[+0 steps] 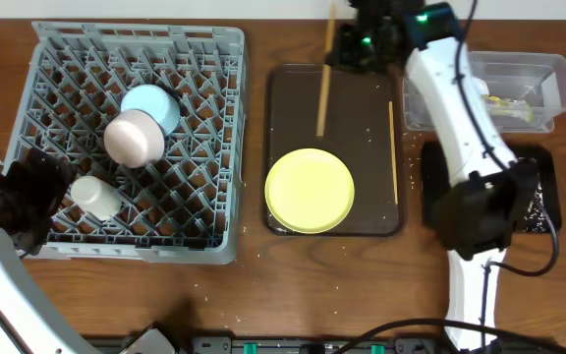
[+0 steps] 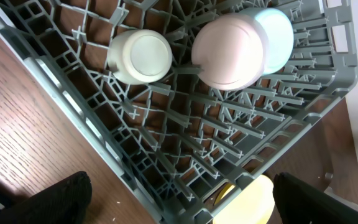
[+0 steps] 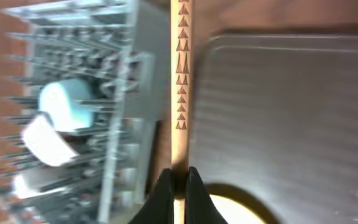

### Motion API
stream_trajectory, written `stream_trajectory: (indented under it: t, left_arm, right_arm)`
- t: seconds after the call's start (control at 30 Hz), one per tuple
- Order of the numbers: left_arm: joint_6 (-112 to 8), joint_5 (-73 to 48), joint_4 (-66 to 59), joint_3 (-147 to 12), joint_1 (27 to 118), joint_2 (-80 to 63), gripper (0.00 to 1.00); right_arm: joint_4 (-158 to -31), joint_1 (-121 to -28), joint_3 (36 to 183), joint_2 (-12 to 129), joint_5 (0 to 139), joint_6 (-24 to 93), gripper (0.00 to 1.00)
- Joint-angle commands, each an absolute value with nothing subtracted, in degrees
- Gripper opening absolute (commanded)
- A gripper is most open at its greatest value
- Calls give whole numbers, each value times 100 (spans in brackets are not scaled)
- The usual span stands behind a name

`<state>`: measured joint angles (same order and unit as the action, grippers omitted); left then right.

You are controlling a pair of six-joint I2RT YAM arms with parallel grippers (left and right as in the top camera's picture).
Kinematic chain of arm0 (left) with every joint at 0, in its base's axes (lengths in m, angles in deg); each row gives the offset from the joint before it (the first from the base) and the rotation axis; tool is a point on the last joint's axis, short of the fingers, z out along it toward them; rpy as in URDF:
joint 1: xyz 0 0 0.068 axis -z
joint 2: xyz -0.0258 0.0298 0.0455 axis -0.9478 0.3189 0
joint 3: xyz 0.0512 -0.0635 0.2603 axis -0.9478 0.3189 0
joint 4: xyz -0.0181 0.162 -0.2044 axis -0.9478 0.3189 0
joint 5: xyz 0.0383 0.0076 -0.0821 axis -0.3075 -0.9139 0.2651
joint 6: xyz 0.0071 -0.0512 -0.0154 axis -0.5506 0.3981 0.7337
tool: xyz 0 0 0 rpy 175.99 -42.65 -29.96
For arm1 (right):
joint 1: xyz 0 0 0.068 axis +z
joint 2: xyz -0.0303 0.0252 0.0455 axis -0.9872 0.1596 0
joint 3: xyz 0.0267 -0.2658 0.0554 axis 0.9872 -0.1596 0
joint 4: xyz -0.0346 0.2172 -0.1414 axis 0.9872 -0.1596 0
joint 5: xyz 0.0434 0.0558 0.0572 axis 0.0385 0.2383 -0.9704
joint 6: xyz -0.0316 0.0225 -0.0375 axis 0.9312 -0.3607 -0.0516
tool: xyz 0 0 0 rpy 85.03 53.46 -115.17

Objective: Sort waste into correct bins and load items into the dishwasher
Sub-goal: 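Carry the chopstick to the rack and release it inside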

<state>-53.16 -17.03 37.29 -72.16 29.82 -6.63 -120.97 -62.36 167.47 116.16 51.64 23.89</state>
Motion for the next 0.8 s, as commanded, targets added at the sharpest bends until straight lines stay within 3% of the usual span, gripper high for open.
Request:
stream_trajectory:
  t: [0.0,0.3,0.6,0.77]
  left_arm:
    - [-5307,-1734,3751,-7293,2954,-667,94]
    - [-5307,-1734,3751,-7293,2951,-667,94]
    - [-5307,-1734,3751,-7293,2954,-667,94]
    - [-5307,-1734,3751,-7293,2951,-667,94]
  right_arm:
    - [-11842,-5735,16681,11551,4895,1445,1]
    - [-10576,-4524,16342,11553,5994,295,1]
    - [-10747,-3877,16342,11616,7255,295,2]
    - [-10891,-3879,16342,11820,7085,295,1]
